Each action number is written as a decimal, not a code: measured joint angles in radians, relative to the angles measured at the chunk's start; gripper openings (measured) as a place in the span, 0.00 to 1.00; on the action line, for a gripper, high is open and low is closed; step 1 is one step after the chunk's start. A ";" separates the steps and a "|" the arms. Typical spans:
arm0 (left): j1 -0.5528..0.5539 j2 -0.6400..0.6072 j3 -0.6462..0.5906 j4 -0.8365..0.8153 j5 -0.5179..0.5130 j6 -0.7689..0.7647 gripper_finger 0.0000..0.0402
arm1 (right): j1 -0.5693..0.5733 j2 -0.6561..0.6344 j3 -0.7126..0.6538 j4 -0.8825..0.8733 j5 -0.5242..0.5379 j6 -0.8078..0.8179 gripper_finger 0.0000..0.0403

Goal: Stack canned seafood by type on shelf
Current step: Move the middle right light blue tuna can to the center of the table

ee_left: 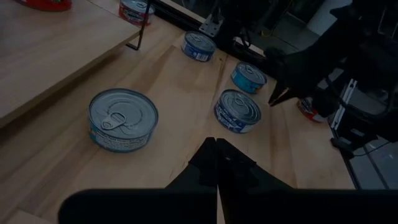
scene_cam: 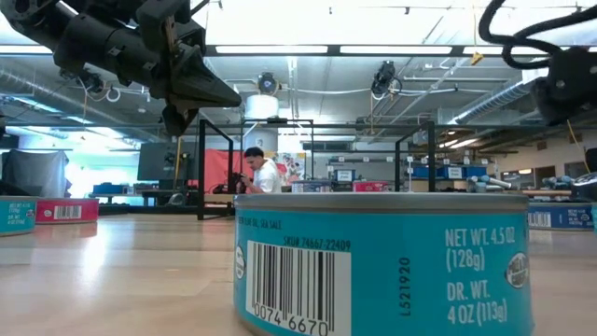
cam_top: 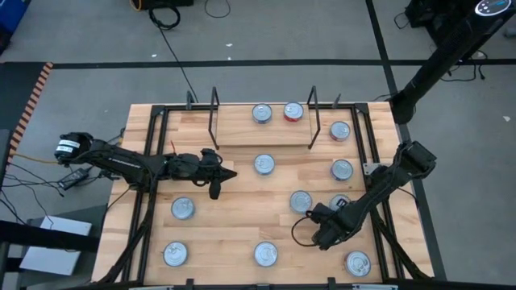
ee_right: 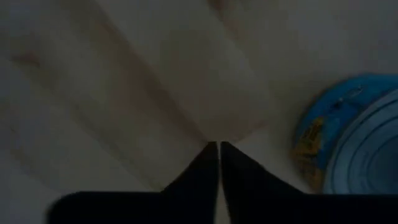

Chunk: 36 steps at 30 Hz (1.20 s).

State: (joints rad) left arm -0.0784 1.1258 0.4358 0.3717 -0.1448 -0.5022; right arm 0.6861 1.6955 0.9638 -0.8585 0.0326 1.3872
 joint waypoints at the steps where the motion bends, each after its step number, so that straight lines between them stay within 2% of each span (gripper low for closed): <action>1: 0.000 0.000 0.000 0.000 0.000 0.000 0.00 | 0.000 -0.003 0.001 0.026 -0.002 -0.007 0.03; 6: 0.000 0.000 0.000 -0.002 0.000 0.000 0.00 | 0.000 -0.023 0.002 0.165 -0.008 -0.062 0.05; 10: 0.000 0.000 0.000 -0.003 0.000 0.000 0.00 | 0.000 -0.048 0.003 0.288 -0.005 -0.122 0.02; 15: 0.000 0.000 0.000 -0.004 -0.001 0.000 0.00 | 0.000 -0.054 0.003 0.347 -0.008 -0.143 0.03; 17: 0.000 0.000 0.000 -0.004 -0.001 0.000 0.00 | 0.000 -0.054 0.003 0.313 -0.007 -0.090 0.03; 21: 0.000 0.000 0.000 -0.004 -0.001 0.000 0.00 | -0.005 -0.067 0.005 0.131 -0.002 0.036 0.08; 28: 0.000 0.000 0.000 -0.004 -0.001 0.000 0.00 | -0.014 -0.075 0.029 -0.144 0.014 0.070 0.26; 32: 0.000 0.000 0.000 -0.004 -0.001 -0.004 0.00 | -0.017 -0.075 0.008 -0.176 0.034 0.076 0.34; 36: 0.000 0.000 0.000 -0.004 -0.001 -0.004 0.00 | -0.019 -0.078 -0.042 -0.128 0.037 0.070 0.36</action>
State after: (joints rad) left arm -0.0784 1.1256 0.4358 0.3678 -0.1455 -0.5064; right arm 0.6670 1.6176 0.9222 -0.9869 0.0691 1.4570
